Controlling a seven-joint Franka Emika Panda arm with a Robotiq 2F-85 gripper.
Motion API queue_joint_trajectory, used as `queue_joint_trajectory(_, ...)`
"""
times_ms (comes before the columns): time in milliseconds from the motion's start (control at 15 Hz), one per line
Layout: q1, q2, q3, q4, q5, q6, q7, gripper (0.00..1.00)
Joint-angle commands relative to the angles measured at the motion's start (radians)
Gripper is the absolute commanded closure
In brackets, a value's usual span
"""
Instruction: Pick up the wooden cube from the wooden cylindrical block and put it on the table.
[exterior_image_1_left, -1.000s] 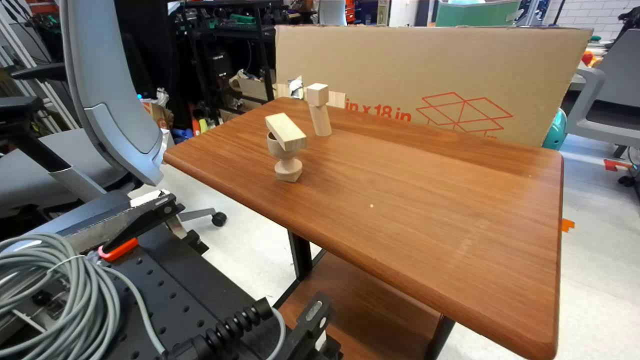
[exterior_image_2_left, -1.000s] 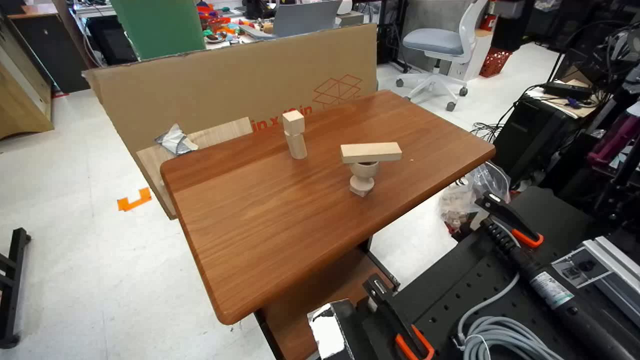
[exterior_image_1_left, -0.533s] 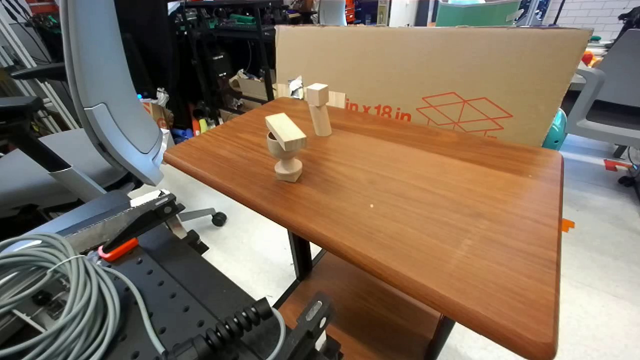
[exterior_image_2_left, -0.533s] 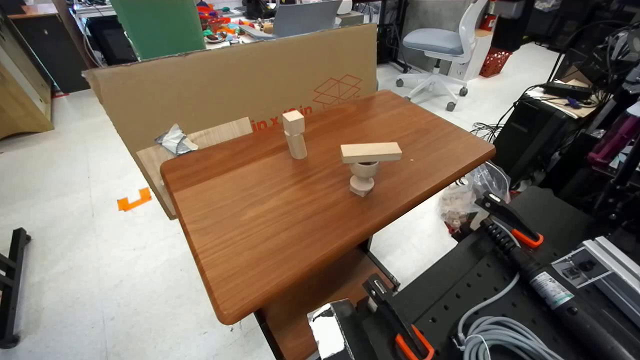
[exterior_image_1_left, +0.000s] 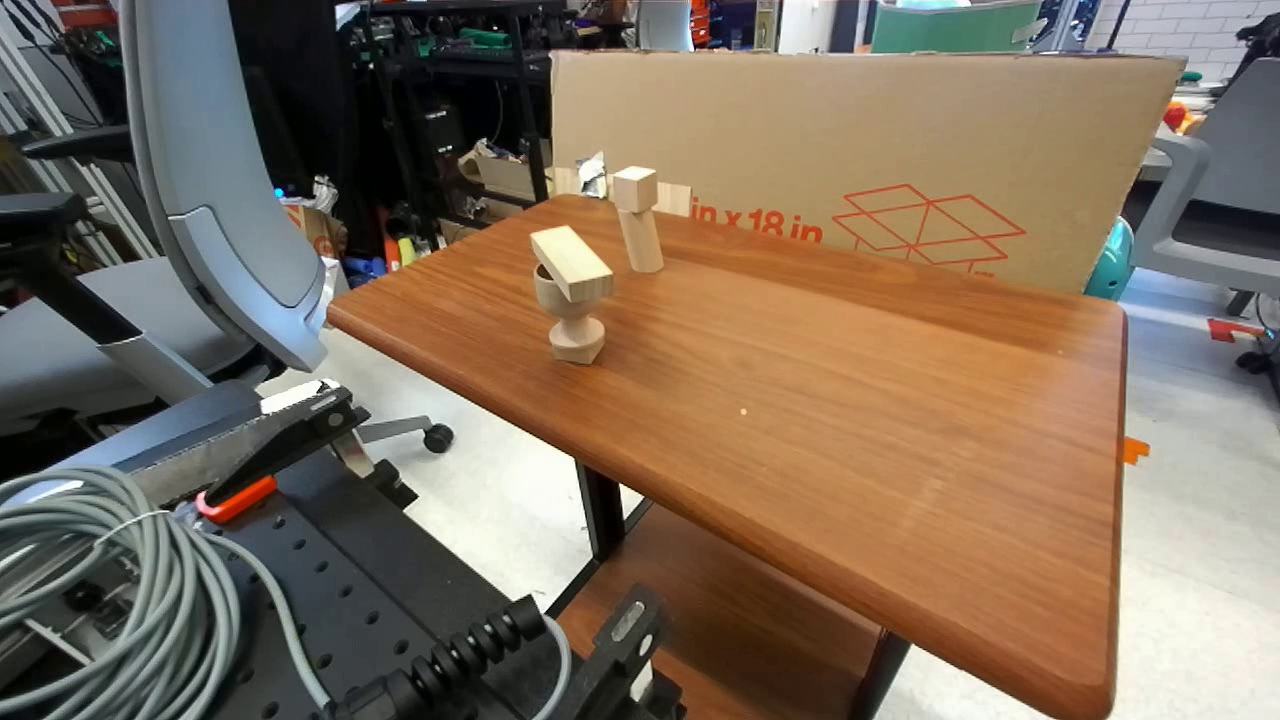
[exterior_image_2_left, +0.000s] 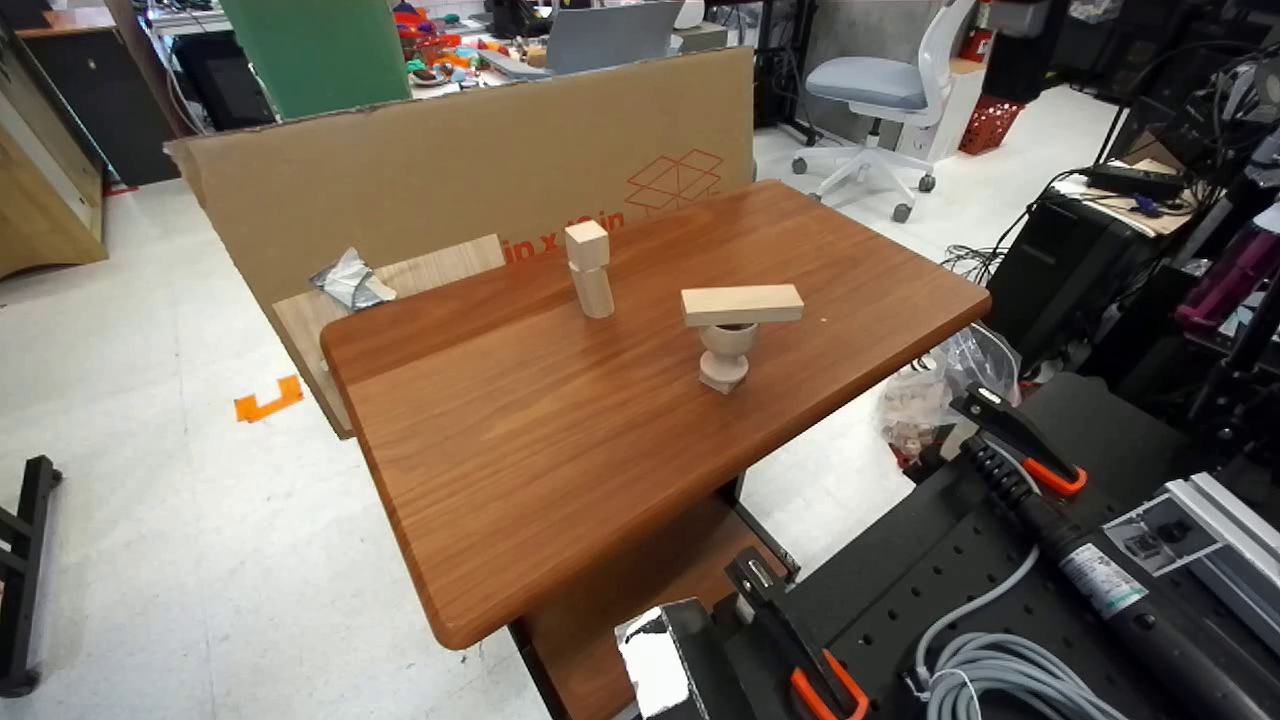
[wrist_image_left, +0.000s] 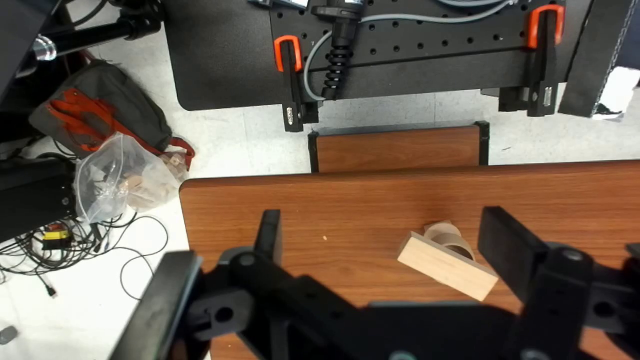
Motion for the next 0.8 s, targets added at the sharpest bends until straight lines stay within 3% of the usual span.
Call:
queue_joint_trajectory(0,0.012,0.001,-0.011,0.001,-0.005,-0.003,0.004,0.00)
queue_joint_trajectory(400,0.012,0.124,-0.019,0.073,0.050,0.041,0.043,0.00)
queue_joint_trajectory(600,0.016,0.228,-0.035,0.137,0.124,0.133,0.055,0.00)
queue_joint_trajectory(733,0.020,0.311,-0.027,0.188,0.108,0.192,0.034,0.00)
